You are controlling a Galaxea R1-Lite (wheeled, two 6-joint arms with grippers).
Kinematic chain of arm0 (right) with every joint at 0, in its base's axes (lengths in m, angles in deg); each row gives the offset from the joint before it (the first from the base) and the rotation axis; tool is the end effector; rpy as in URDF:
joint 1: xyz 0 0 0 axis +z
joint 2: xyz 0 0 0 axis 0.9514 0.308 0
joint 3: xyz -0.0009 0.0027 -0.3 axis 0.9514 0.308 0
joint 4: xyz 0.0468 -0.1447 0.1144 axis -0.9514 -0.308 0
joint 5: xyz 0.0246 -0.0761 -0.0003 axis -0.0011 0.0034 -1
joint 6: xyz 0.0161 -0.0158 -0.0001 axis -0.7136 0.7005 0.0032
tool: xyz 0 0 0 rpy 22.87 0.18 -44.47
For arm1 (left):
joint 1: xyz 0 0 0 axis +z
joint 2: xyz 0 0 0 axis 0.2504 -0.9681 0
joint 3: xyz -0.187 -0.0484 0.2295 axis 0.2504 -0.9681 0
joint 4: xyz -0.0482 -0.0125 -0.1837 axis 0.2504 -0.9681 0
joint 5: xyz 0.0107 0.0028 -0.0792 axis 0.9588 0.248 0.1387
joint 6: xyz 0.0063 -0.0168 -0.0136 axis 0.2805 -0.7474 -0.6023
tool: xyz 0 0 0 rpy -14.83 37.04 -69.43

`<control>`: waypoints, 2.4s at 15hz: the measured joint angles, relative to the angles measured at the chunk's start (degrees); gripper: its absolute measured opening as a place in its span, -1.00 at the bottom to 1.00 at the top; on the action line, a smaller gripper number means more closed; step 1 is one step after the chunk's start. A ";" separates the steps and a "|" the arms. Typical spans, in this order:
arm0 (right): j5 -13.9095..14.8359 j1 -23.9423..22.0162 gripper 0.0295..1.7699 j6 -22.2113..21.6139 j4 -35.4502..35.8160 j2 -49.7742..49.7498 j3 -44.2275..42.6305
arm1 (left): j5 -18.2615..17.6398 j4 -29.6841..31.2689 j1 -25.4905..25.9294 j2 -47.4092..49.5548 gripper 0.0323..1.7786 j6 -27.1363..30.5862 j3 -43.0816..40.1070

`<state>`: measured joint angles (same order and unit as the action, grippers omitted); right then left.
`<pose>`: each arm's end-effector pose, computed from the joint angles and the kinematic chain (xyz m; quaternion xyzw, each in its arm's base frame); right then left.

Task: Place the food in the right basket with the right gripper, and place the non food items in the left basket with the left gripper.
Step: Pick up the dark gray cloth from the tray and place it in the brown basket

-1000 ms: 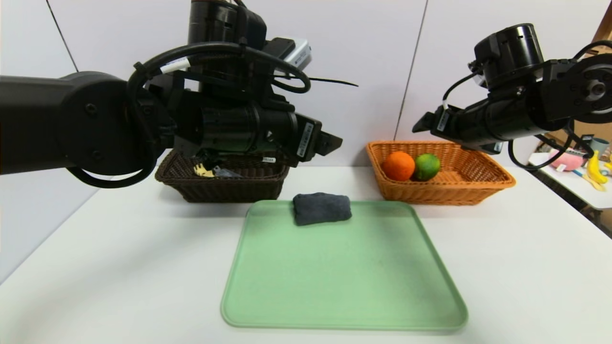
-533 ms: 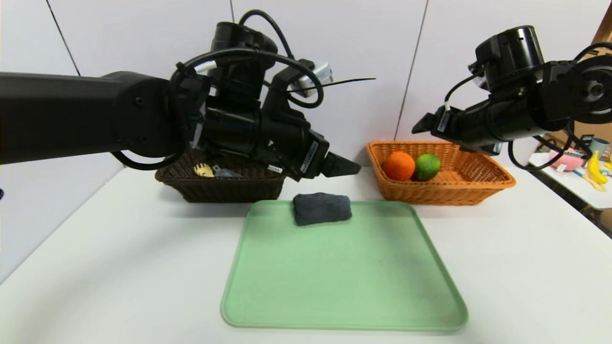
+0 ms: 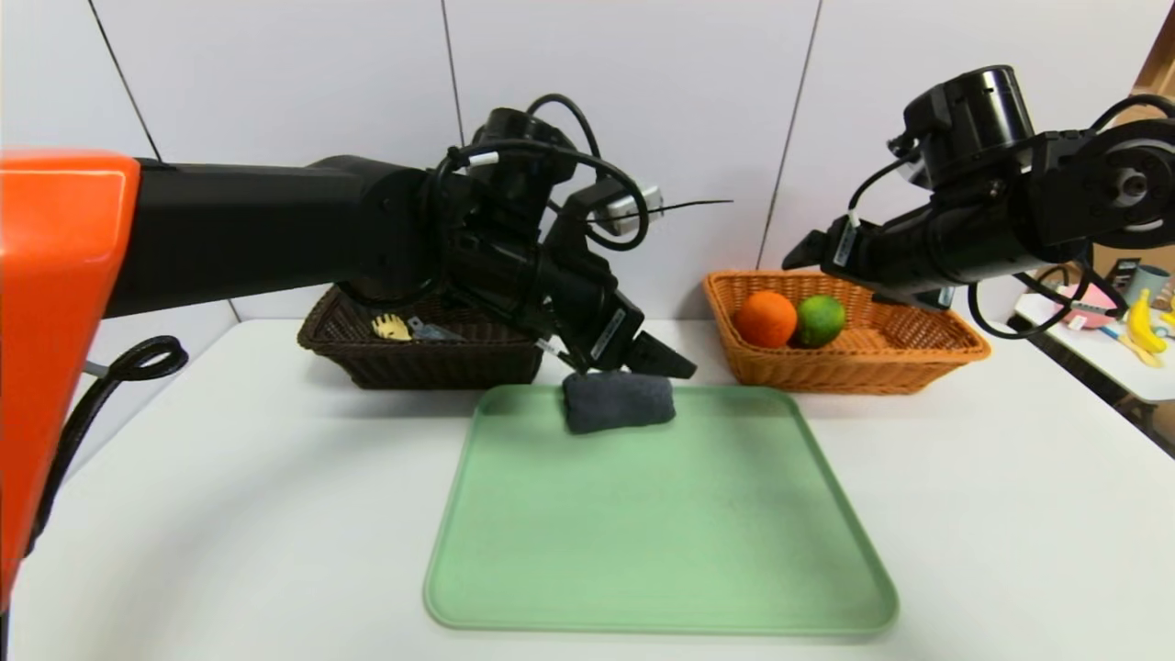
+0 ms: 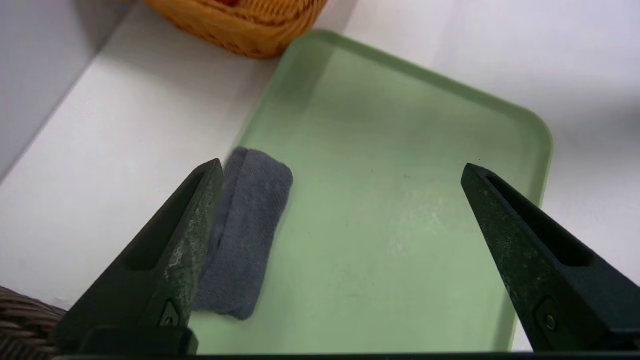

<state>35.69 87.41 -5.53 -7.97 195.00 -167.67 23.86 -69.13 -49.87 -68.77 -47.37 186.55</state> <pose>0.3396 0.0898 0.2614 0.1723 0.3042 -0.0146 0.9368 0.3305 -0.2478 0.2498 0.1422 0.2047 -0.5462 0.7997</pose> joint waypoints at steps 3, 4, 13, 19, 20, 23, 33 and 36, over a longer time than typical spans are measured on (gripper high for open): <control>-0.96 0.00 0.92 0.00 0.00 0.12 0.27 | 1.27 -6.80 0.37 -3.74 0.90 4.46 4.24; -1.21 0.00 0.92 -0.02 0.00 0.20 0.35 | 2.83 -7.83 0.43 -4.74 0.90 6.42 4.63; -2.84 -0.17 0.92 -2.19 0.17 0.30 2.80 | 14.38 -4.63 0.50 -9.62 0.90 17.12 5.27; -2.83 -0.22 0.92 -2.19 0.20 0.30 2.89 | 14.17 -5.92 0.15 -10.17 0.90 17.09 5.27; -2.80 -0.22 0.92 -2.19 0.20 0.30 2.91 | 14.19 -5.99 -0.11 -10.31 0.90 17.09 5.27; -2.78 -0.35 0.92 -2.21 0.17 0.30 3.23 | 14.17 -5.55 -1.10 -11.08 0.90 17.01 5.27; -2.91 -1.07 0.92 -2.19 0.28 0.33 3.50 | 14.56 -3.34 -1.89 -13.29 0.24 16.92 5.29; -2.93 -1.02 0.92 -2.19 0.43 0.30 3.89 | 14.56 -3.30 -1.89 -13.53 -0.14 16.90 5.29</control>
<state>32.76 86.38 -7.73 -7.54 195.31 -163.79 38.41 -72.43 -51.76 -82.31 -30.47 191.85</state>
